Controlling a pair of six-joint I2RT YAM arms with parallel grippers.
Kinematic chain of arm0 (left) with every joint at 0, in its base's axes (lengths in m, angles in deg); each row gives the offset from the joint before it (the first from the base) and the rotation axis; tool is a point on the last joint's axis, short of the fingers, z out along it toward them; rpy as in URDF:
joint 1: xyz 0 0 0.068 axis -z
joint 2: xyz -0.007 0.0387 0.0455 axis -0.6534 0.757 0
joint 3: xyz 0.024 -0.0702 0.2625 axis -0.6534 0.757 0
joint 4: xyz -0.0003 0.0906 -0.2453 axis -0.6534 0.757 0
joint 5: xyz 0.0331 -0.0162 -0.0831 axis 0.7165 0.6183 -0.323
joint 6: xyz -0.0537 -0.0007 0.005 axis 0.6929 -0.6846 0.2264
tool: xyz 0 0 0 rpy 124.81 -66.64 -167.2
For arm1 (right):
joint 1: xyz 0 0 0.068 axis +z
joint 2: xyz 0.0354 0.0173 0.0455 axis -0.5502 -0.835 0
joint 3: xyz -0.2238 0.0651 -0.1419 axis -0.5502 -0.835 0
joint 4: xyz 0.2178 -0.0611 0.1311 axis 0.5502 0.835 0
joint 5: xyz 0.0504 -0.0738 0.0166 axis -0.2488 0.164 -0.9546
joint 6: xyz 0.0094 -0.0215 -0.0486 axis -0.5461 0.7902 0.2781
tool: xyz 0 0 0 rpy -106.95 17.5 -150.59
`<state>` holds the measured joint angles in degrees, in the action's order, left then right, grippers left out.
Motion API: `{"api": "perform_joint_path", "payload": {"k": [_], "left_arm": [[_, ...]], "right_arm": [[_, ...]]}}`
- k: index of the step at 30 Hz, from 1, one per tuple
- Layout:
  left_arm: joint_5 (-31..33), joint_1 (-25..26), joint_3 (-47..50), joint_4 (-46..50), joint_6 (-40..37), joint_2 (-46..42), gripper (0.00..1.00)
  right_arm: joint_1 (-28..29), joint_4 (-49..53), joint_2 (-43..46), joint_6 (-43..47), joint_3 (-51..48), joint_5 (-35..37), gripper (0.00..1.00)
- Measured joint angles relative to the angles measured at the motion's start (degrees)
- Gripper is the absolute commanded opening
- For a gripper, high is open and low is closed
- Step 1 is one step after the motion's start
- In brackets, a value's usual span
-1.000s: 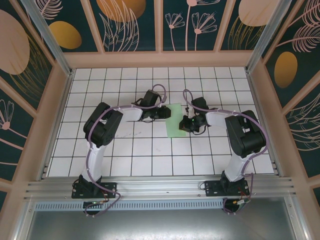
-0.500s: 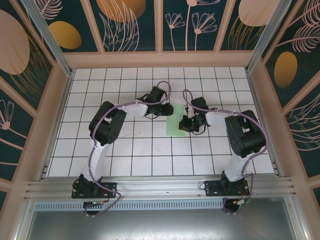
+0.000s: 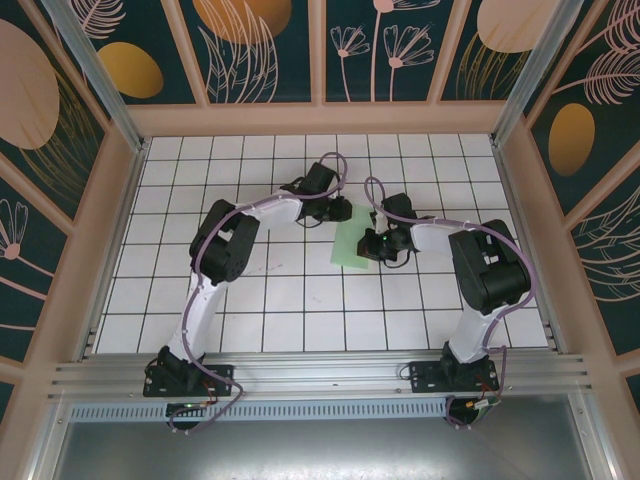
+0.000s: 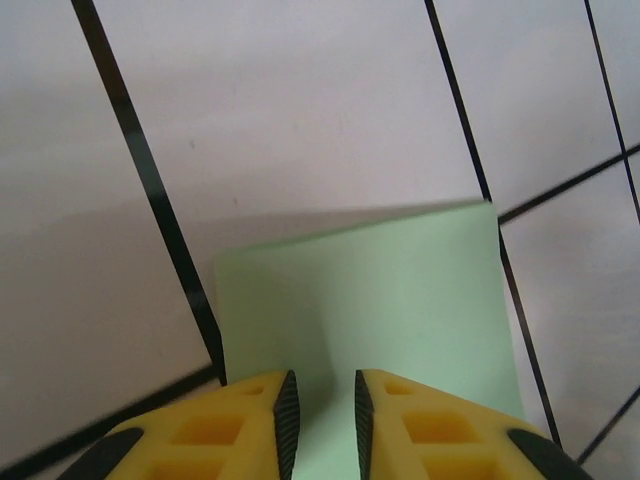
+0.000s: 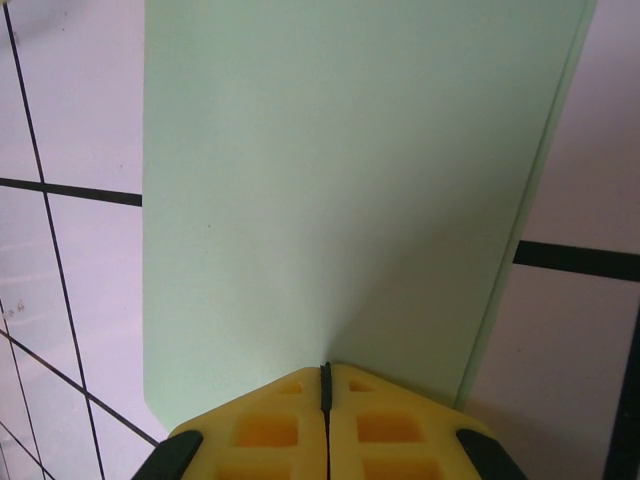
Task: Fold a paper plane with a square sheet of paper (fold left side to right side)
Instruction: First fold the square sheet of paper in half at the center of the table.
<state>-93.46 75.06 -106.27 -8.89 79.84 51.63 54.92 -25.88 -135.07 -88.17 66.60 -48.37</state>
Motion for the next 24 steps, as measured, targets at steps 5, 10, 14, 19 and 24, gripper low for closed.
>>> {"api": "perform_joint_path", "payload": {"k": [5,10,14,19,24], "left_arm": [[1.31,-1.55,-5.09,0.61,-0.02,2.97,0.28],[1.11,-2.62,-9.88,2.86,0.00,5.55,0.28],[1.64,-2.67,-9.51,2.43,-0.28,5.38,0.28],[5.33,-3.54,-0.02,-0.72,-1.57,-0.68,0.28],[7.56,-5.75,11.32,-2.69,-1.90,-12.11,0.28]], "right_arm": [[0.00,0.00,0.00,0.02,-0.02,0.04,0.08],[0.00,0.04,0.00,0.07,-0.02,0.02,0.07],[0.00,0.04,0.02,0.48,-0.02,0.02,0.08],[-0.11,0.02,0.76,1.38,-0.66,-0.17,0.11],[-0.50,1.64,3.28,1.55,-2.16,-0.17,0.24]]}}
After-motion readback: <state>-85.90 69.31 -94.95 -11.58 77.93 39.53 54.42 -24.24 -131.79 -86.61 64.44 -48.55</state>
